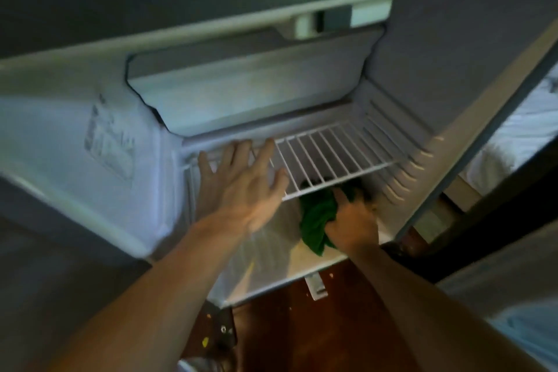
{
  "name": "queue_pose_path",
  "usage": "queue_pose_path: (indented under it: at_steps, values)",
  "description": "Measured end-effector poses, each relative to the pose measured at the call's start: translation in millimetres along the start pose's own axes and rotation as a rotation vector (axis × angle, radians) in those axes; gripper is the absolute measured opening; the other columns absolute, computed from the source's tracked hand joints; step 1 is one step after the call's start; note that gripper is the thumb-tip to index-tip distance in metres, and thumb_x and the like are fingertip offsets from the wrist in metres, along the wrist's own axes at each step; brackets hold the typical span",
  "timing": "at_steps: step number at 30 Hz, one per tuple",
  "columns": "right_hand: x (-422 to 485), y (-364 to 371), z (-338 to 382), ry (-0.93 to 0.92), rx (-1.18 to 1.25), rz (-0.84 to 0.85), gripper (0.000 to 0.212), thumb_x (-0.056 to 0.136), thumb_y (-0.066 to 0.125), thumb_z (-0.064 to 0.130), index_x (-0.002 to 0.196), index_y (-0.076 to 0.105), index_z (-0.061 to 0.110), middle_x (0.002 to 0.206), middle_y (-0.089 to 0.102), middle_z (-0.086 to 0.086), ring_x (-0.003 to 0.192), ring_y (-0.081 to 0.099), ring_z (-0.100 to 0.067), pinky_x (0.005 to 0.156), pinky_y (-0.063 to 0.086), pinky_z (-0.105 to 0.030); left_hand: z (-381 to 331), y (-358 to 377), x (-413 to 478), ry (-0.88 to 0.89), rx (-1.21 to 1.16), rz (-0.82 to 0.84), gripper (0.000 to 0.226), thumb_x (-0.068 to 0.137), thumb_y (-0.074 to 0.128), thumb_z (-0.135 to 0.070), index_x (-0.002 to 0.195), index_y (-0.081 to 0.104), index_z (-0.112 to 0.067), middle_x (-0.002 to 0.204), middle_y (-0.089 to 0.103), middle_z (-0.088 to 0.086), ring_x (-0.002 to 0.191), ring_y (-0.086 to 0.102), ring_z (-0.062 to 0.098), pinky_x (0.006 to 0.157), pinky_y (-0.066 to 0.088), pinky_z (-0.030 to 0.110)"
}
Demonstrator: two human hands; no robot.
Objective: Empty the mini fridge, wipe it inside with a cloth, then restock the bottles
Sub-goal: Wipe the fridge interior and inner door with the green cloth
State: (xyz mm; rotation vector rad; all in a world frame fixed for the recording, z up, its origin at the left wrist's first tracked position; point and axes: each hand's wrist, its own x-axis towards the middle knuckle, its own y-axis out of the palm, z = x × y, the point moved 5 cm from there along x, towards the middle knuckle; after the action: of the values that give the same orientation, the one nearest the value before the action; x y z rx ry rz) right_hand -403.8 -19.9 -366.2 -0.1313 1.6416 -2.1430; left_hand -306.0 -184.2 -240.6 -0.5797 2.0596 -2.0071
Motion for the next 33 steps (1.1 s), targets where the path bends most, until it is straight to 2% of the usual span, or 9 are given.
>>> queue_pose_path:
  at_steps: [2, 5, 8, 12, 17, 23, 26, 30, 33]
  values:
    - [10, 12, 8, -0.056, -0.068, -0.064, 0.078, 0.069, 0.046, 0.043, 0.145, 0.030, 0.038, 0.149, 0.029, -0.015, 0.127, 0.040, -0.040, 0.112, 0.018, -0.053, 0, -2, 4, -0.003, 0.008, 0.008, 0.068, 0.085, 0.014, -0.062, 0.149, 0.016, -0.039, 0.151, 0.031, -0.002, 0.140, 0.023, 0.020, 0.111, 0.014, 0.059]
    - [12, 18, 23, -0.183, -0.067, -0.109, 0.073, 0.063, 0.044, 0.045, 0.135, 0.049, 0.035, 0.141, 0.042, -0.020, 0.115, 0.050, -0.047, 0.105, 0.034, -0.055, -2, -3, 2, -0.013, 0.035, 0.027, 0.063, 0.091, 0.020, -0.059, 0.150, 0.014, -0.038, 0.150, 0.032, -0.002, 0.140, 0.025, 0.020, 0.111, 0.015, 0.058]
    - [-5, 22, 33, -0.301, -0.221, 0.026, 0.067, 0.075, 0.055, 0.046, 0.139, 0.040, 0.037, 0.144, 0.035, -0.014, 0.118, 0.046, -0.043, 0.102, 0.039, -0.046, -2, -5, 2, -0.010, 0.027, 0.036, 0.063, 0.092, 0.019, -0.058, 0.151, 0.013, -0.038, 0.149, 0.034, -0.002, 0.139, 0.027, 0.021, 0.111, 0.016, 0.058]
    - [-40, 29, 35, -0.458, -0.368, 0.130, 0.067, 0.082, 0.057, 0.043, 0.143, 0.031, 0.039, 0.154, 0.024, -0.010, 0.132, 0.033, -0.042, 0.114, 0.024, -0.048, -2, -2, 4, -0.009, 0.026, 0.061, 0.064, 0.091, 0.016, -0.059, 0.151, 0.010, -0.037, 0.150, 0.033, 0.000, 0.139, 0.027, 0.022, 0.111, 0.015, 0.060]
    - [5, 33, 60, -0.411, -0.311, 0.035, 0.069, 0.084, 0.056, 0.038, 0.148, 0.029, 0.031, 0.148, 0.037, -0.013, 0.128, 0.043, -0.041, 0.110, 0.032, -0.049, 0, -3, 5, 0.001, 0.030, 0.050, 0.070, 0.085, 0.007, -0.062, 0.151, 0.006, -0.037, 0.149, 0.034, 0.000, 0.139, 0.027, 0.022, 0.110, 0.016, 0.060]
    - [44, 68, 124, -0.281, -0.135, -0.023, 0.063, 0.089, 0.037, 0.053, 0.146, 0.024, 0.031, 0.152, 0.033, -0.005, 0.144, 0.023, -0.031, 0.108, 0.029, -0.054, -3, -1, 5, -0.006, 0.055, 0.030, 0.069, 0.086, 0.009, -0.062, 0.151, 0.007, -0.038, 0.150, 0.033, 0.000, 0.139, 0.026, 0.023, 0.109, 0.015, 0.061]
    - [-18, 61, 131, -0.477, -0.231, 0.168, 0.056, 0.086, 0.053, 0.041, 0.139, 0.040, 0.024, 0.144, 0.043, -0.007, 0.132, 0.038, -0.034, 0.108, 0.033, -0.046, -2, 0, 4, -0.009, 0.039, 0.042, 0.070, 0.086, 0.009, -0.062, 0.151, 0.007, -0.038, 0.150, 0.033, 0.001, 0.140, 0.026, 0.024, 0.109, 0.014, 0.061]
    - [-77, 54, 132, -0.684, -0.329, 0.299, 0.056, 0.087, 0.055, 0.031, 0.139, 0.037, 0.027, 0.146, 0.033, -0.005, 0.133, 0.029, -0.038, 0.106, 0.038, -0.047, -3, -1, 2, -0.001, 0.018, 0.055, 0.067, 0.090, 0.013, -0.061, 0.152, 0.006, -0.036, 0.151, 0.031, 0.003, 0.141, 0.024, 0.025, 0.110, 0.012, 0.063]
    - [-61, 60, 138, -0.615, -0.246, 0.307, 0.052, 0.087, 0.058, 0.028, 0.137, 0.043, 0.022, 0.139, 0.044, -0.010, 0.129, 0.040, -0.037, 0.105, 0.039, -0.046, -5, 0, 2, 0.003, 0.012, 0.041, 0.067, 0.090, 0.014, -0.060, 0.152, 0.006, -0.036, 0.151, 0.031, 0.002, 0.141, 0.024, 0.025, 0.110, 0.013, 0.062]
